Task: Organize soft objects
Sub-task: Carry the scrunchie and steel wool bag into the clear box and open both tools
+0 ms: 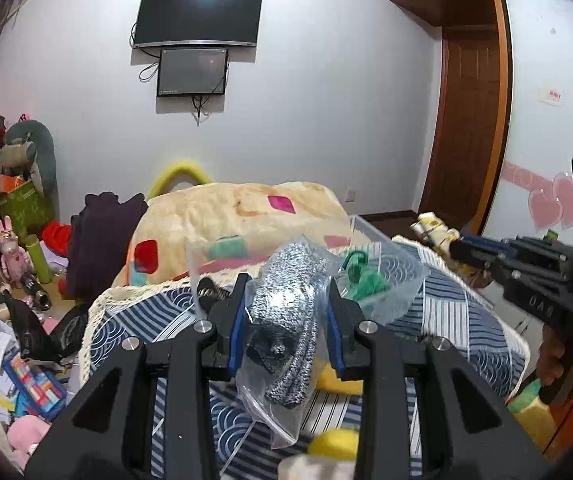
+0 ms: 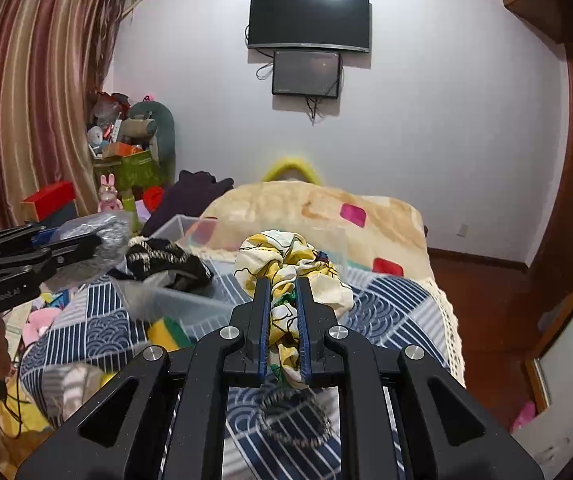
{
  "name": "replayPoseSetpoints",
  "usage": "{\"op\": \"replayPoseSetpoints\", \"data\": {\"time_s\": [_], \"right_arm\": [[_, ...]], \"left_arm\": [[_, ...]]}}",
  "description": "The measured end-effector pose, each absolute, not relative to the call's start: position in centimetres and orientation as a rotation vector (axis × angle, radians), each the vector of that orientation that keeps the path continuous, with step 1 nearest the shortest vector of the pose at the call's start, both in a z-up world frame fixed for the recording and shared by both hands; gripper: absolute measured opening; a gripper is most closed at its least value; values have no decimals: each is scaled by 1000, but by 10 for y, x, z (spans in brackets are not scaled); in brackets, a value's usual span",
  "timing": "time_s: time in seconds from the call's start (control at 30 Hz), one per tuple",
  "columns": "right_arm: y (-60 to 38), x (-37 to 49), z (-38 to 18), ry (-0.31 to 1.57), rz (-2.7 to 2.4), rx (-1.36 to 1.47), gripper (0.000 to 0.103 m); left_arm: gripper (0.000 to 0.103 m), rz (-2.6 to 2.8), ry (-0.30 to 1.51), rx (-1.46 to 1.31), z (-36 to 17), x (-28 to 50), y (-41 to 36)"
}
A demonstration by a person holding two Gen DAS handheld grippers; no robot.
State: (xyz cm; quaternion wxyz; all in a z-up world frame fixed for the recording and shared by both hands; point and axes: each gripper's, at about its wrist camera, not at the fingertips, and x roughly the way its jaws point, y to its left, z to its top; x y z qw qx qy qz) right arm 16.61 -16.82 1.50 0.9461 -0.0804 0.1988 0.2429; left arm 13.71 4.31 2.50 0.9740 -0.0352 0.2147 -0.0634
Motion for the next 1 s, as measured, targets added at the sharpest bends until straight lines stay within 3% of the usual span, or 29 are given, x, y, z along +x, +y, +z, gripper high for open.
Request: {"op": "replayPoseSetpoints", "data": {"time_s": [0.4,1.0], "right_arm": [[-135,194,18,418,552,-167,11],[-103,243,-20,587,541,-230,11]], "left_arm": [[33,-78,452,-77,26,178,42],[33,-70,678,34,-24,253,29]]}}
